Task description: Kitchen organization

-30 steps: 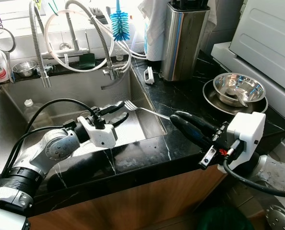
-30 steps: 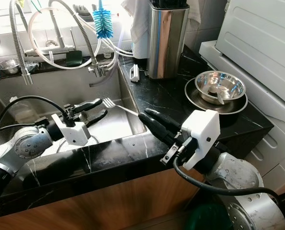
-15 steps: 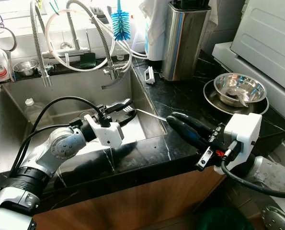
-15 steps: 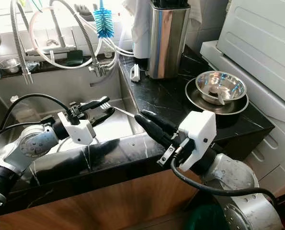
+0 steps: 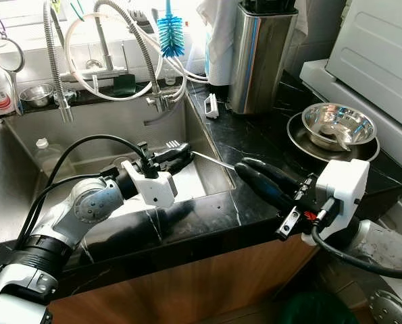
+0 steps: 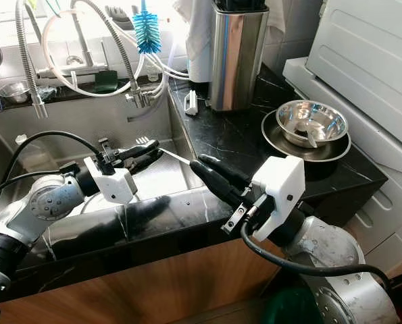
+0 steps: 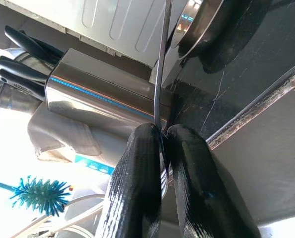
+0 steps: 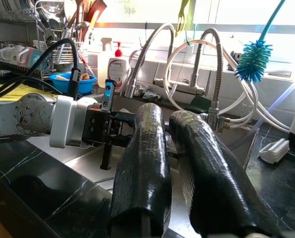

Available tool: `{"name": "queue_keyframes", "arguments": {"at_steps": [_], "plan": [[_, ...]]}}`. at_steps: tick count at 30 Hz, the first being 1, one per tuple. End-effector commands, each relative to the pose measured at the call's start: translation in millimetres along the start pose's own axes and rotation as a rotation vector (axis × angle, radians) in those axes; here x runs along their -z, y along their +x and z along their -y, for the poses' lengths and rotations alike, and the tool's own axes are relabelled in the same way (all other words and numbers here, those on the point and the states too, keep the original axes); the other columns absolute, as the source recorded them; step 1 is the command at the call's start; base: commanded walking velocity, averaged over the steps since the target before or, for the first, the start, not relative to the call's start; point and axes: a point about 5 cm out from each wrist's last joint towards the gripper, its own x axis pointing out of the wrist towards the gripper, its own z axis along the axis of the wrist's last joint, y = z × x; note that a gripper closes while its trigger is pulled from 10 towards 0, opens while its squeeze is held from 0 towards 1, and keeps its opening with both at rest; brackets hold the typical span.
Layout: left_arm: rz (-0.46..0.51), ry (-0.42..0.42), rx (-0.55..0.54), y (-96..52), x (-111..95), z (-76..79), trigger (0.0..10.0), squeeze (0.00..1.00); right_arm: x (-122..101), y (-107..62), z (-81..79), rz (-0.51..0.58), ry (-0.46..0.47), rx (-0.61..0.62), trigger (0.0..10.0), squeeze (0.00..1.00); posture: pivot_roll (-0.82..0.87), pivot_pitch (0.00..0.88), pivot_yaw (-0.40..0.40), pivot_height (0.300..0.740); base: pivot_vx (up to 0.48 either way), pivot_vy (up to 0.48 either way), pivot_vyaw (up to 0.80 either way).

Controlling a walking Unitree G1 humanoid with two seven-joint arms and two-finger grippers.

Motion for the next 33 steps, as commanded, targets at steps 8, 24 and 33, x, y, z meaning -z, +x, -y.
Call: {"name": "queue_keyframes", "arguments": {"at_steps": [8,24,33], "plan": [[0.019,-0.017,0.01,1.2,-4.7,2.5,0.0,0.0,0.4,3.6,-1.2,-0.016,-0.028,-0.003,10.0,0.0,0.03,0.035,0.038,0.74,0.0,0.0,0.0],[-0.006,-0.037,-0.001,1.0,-2.1,2.9,0.0,0.0,0.4,4.6,-1.1,-0.01,-0.024,0.0,10.0,1.0,0.03,0.032,0.039,0.74,0.0,0.0,0.0],[-0.075,-0.037,-0.016,1.0,6.5,3.0,0.0,0.0,-6.0,5.0,-4.9,0.009,-0.036,-0.023,10.0,0.0,0.03,0.031,0.039,0.74,0.0,0.0,0.0]]}}
